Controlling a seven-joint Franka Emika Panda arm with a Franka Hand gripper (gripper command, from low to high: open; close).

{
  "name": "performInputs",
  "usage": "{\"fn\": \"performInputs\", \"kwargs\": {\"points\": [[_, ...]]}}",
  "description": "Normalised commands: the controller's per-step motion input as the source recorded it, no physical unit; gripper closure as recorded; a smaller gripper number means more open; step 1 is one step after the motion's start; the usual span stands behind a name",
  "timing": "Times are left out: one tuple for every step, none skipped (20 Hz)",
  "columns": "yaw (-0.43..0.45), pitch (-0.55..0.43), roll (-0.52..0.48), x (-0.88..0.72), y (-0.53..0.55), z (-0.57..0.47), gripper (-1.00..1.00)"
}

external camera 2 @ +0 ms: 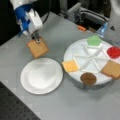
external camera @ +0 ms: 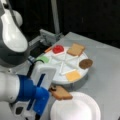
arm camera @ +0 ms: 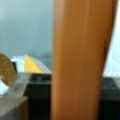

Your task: Ingredient selection for cheeseburger or sandwich

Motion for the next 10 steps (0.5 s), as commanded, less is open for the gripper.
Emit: {"fn": "performInputs", "kwargs": {"points": [[0.568, 0.101, -0.047, 0.49, -0.36, -0.06, 1.0], [0.595, 0.084, -0.04, 0.49, -0.33, -0.09, 1.0], [0.583, 0.091, -0.021, 0.46, -0.29, -0.09, 1.0], [0.555, 0.099, -0.002, 0.43, -0.27, -0.08, 1.0], [0.546, 0.092, 0.0, 0.41, -0.23, -0.08, 1.0], [0.519, 0.093, 0.01, 0.39, -0.21, -0.07, 1.0], [0.49, 0.09, 0.032, 0.38, -0.17, -0.07, 1.0], [0.469, 0.088, 0.053, 0.38, -0.13, -0.06, 1.0], [0.443, 0.078, 0.081, 0.38, -0.09, -0.07, 1.0], [0.42, 0.064, 0.114, 0.39, -0.06, -0.08, 1.0]]}}
